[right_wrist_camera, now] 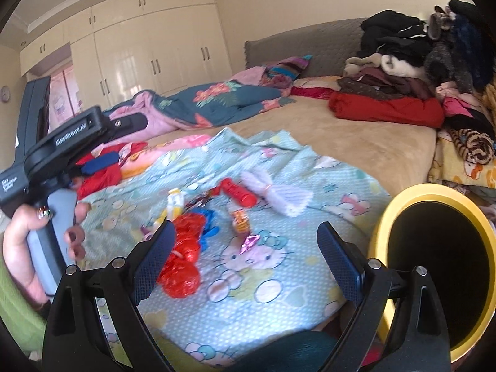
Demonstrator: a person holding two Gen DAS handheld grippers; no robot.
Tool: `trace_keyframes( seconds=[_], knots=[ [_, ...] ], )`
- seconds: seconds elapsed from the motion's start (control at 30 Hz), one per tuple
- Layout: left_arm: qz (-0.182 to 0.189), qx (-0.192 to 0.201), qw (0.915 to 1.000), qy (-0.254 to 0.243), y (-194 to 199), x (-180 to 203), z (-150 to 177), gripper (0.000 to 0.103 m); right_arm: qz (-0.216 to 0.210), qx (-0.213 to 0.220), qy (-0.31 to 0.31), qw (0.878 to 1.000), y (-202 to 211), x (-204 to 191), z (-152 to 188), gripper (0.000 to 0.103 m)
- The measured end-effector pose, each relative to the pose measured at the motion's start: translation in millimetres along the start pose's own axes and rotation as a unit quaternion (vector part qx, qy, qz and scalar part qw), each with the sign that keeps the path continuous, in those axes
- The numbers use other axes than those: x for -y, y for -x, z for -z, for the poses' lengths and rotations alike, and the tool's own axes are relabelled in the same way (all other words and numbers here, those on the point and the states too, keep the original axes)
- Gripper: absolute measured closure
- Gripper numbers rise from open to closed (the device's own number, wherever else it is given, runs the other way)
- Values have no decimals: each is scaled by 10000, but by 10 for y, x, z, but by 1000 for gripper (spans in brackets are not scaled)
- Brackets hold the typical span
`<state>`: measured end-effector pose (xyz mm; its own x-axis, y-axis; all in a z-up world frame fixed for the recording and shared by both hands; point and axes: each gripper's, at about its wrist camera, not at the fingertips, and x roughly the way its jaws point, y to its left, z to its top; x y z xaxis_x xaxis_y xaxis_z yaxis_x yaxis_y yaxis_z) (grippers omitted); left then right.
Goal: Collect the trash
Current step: 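Move both tools back to the sheet and grasp the red plastic bag with the right tool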
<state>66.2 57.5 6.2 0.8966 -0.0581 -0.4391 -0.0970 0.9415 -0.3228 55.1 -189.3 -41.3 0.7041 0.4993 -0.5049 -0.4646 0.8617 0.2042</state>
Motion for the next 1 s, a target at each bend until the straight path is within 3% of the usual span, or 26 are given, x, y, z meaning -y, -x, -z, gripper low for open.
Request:
trace_keyframes(
  seconds=[0.53,1.0],
  knots=[
    [-387,-187,9979,478,48,-670,49,11,-130,-573,402,9975,-306,-312,170,13],
    [-399,-838,9916,896,-135,-1037,361,11,-351,-1232,472,9906,-772,-541,243,13]
  ],
)
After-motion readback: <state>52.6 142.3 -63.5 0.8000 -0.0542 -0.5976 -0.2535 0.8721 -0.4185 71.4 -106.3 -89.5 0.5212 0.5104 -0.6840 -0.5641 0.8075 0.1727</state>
